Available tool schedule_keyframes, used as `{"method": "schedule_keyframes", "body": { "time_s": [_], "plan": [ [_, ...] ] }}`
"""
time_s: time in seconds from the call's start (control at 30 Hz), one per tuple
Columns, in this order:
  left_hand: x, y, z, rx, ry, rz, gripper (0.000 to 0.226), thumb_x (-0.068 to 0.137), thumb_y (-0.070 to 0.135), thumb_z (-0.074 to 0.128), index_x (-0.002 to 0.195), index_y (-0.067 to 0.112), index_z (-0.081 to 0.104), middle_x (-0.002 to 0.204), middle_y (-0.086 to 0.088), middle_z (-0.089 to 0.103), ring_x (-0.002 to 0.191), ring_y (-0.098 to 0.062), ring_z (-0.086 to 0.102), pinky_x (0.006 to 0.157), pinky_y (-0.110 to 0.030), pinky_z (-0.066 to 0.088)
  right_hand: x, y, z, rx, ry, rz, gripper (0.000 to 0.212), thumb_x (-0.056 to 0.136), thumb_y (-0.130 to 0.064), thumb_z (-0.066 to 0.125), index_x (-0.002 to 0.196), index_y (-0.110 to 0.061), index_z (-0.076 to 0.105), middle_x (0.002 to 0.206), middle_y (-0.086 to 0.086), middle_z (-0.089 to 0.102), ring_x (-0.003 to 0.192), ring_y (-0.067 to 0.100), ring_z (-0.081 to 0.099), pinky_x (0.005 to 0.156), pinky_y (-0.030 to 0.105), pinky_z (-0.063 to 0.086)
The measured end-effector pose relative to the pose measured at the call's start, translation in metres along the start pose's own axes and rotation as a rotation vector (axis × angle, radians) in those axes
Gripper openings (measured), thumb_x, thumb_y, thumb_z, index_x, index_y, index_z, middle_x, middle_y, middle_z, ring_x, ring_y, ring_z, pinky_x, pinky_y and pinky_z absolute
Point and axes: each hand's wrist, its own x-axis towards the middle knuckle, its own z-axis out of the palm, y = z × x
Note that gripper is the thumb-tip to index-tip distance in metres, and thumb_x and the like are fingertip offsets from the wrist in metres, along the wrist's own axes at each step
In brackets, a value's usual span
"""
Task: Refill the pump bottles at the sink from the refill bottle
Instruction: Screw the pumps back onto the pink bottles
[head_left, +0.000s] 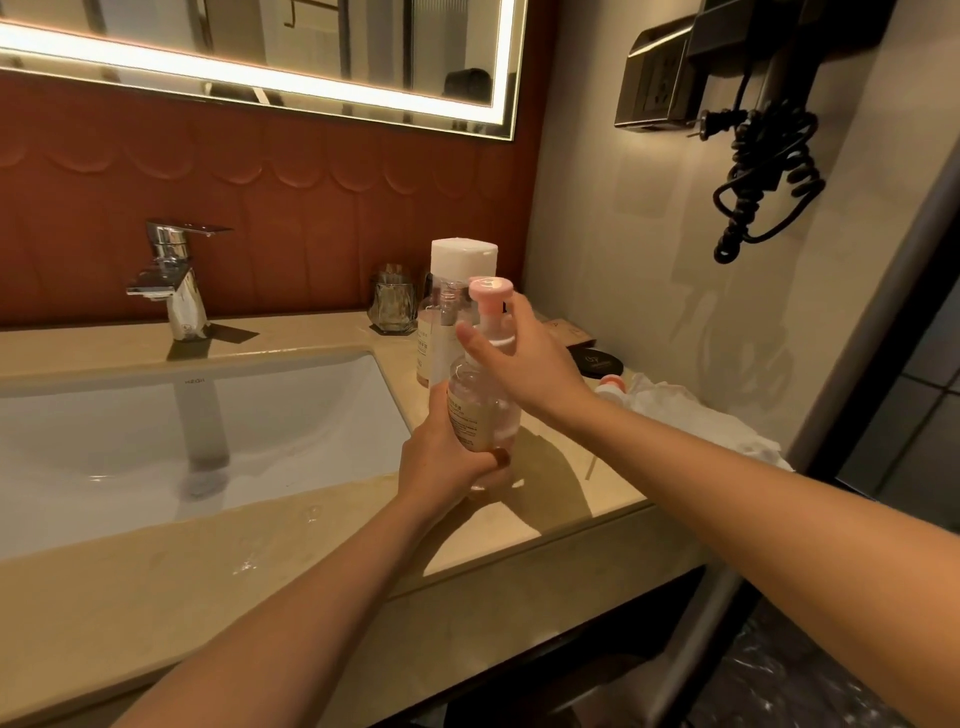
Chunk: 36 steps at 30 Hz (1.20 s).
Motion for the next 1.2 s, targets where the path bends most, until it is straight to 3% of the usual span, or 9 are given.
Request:
{"method": "schedule_keyframes", "body": {
  "time_s": [0.17,0.27,0.47,0.63,0.77,0.93,1.07,1.2],
  "plan": [
    [0.000,-0.001,0.000,0.002,0.008,0.011,0.089,0.066,0.037,0.080,0.135,0.028,0.025,0.117,0.005,0.057,0.095,-0.012,0.057,0.076,-0.024,0.051,0.004,-0.003,0.001,0.190,-0.099,0.061,0.057,0.091,-0.051,0.044,0.139,-0.020,0.039,0.141,0.003,0.047,0.126,0.024,0.048,0.093,0.036,0.043],
    [0.000,-0.001,0.000,-0.007,0.004,0.009,0.087,0.066,0.037,0.080,0.134,0.030,0.026,0.115,0.006,0.057,0.093,-0.011,0.057,0.074,-0.021,0.050,-0.004,0.002,-0.001,0.176,-0.106,0.020,0.053,0.094,-0.048,0.039,0.140,-0.020,0.039,0.137,0.002,0.051,0.123,0.023,0.050,0.089,0.032,0.044],
    [0.000,-0.002,0.000,0.002,-0.003,0.011,0.090,0.065,0.038,0.081,0.135,0.030,0.025,0.115,0.006,0.059,0.095,-0.013,0.059,0.075,-0.024,0.051,-0.007,0.005,-0.008,-0.061,-0.105,-0.050,0.057,0.091,-0.057,0.036,0.138,-0.024,0.038,0.138,-0.001,0.050,0.124,0.021,0.049,0.100,0.047,0.043],
    [0.000,-0.002,0.000,0.008,0.003,0.008,0.092,0.066,0.035,0.081,0.138,0.027,0.024,0.120,0.004,0.056,0.099,-0.014,0.057,0.079,-0.027,0.052,0.005,-0.004,-0.003,0.212,-0.153,0.031,0.056,0.088,-0.043,0.056,0.136,-0.021,0.037,0.135,0.001,0.050,0.120,0.020,0.051,0.084,0.030,0.043],
    [0.002,-0.003,0.002,-0.004,0.008,0.001,0.090,0.066,0.037,0.081,0.136,0.028,0.025,0.118,0.005,0.057,0.097,-0.013,0.058,0.079,-0.028,0.054,-0.004,0.003,0.011,0.166,-0.030,0.014,0.044,0.092,-0.040,0.051,0.131,-0.019,0.044,0.129,0.001,0.054,0.117,0.021,0.054,0.094,0.038,0.048],
    [0.002,-0.002,0.002,-0.002,0.003,0.001,0.089,0.066,0.037,0.081,0.135,0.030,0.024,0.114,0.007,0.057,0.094,-0.012,0.058,0.078,-0.027,0.053,-0.011,0.013,0.009,-0.053,0.080,-0.049,0.049,0.089,-0.042,0.056,0.131,-0.021,0.042,0.133,-0.002,0.051,0.117,0.018,0.052,0.093,0.037,0.049],
    [0.001,-0.002,0.000,-0.006,-0.006,-0.007,0.089,0.065,0.037,0.081,0.134,0.029,0.026,0.117,0.006,0.057,0.098,-0.014,0.058,0.076,-0.024,0.051,0.002,0.000,0.000,0.165,0.039,0.014,0.063,0.085,-0.043,0.061,0.138,-0.024,0.032,0.142,0.000,0.041,0.124,0.019,0.045,0.090,0.032,0.041],
    [0.000,-0.001,0.000,0.004,0.003,-0.006,0.089,0.067,0.036,0.081,0.136,0.028,0.026,0.121,0.004,0.056,0.100,-0.015,0.057,0.081,-0.028,0.052,0.001,-0.001,0.004,0.297,-0.108,0.088,0.049,0.090,-0.036,0.058,0.134,-0.019,0.042,0.134,0.003,0.051,0.120,0.022,0.052,0.089,0.034,0.045]
  ]
}}
